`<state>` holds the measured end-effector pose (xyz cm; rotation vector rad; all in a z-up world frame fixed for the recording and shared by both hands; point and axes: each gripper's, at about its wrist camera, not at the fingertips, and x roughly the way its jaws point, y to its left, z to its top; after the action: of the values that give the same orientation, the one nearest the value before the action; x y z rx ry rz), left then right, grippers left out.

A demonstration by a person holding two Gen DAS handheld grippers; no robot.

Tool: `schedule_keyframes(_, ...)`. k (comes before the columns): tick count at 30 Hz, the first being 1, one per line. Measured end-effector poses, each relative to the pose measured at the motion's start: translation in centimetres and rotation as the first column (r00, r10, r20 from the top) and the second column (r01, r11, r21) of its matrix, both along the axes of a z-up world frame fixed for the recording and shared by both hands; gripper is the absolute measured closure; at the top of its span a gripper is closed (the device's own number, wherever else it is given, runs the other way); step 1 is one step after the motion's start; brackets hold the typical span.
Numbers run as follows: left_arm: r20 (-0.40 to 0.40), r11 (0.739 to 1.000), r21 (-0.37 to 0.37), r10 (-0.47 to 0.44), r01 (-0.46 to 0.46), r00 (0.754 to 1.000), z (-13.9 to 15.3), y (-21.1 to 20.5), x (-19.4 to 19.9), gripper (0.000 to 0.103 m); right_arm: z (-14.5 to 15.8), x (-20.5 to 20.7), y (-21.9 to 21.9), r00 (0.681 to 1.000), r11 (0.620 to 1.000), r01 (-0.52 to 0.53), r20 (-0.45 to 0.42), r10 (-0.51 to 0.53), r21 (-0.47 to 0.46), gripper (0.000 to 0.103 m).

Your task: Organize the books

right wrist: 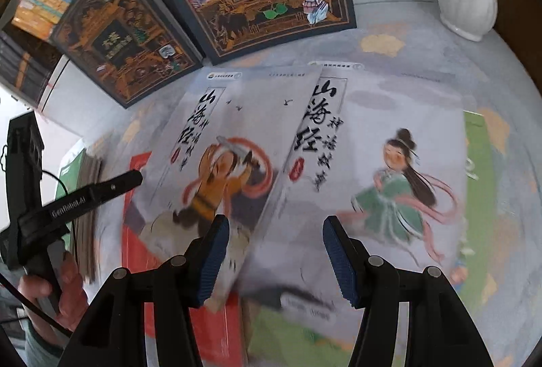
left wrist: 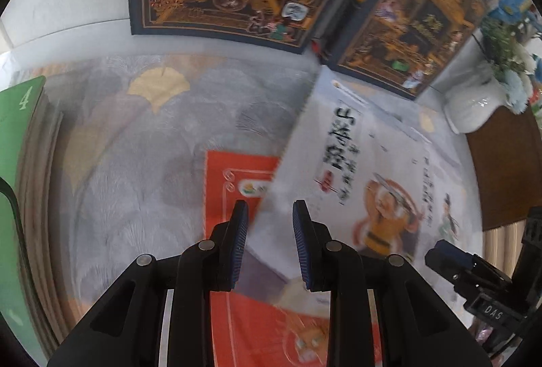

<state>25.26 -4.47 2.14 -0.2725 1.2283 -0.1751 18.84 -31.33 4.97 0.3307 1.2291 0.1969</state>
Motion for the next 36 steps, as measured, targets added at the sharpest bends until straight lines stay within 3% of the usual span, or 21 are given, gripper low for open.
schedule_keyframes(7,0.002,0.998,-0.052,-0.033,0.033,0.999,-0.5,-0.6,0.4,0.072,-0.5,1.9,1.9,0.998,0.998,-0.05,0.026,0.049,0.045,0.045)
schedule_keyframes(12,-0.006,0.999,-0.052,-0.014,0.014,1.0,-0.2,-0.3,-3.1,0.071,-0.5,0.4,2.8,0.996,0.995,-0.084,0.019,0.083,0.047,0.045)
schedule_keyframes(26,-0.124,0.99,-0.136,0.02,-0.037,0.992,-0.6,-1.2,-24.3,0.072,-1.3,-15.8,1.5,0.963,0.969,-0.244,-0.104,0.247,0.04,0.045)
schedule_keyframes(34,-0.107,0.987,-0.133,0.076,-0.09,0.991,-0.5,-1.7,-29.4,0.072,-1.5,-21.2,-1.4,0.952,0.959,-0.28,-0.139,0.273,-0.034,0.045)
schedule_keyframes(36,-0.101,0.986,-0.135,0.084,-0.097,0.991,-0.6,-1.8,-30.0,0.072,-1.7,-22.2,-1.9,0.965,0.97,-0.239,-0.124,0.231,-0.049,0.051)
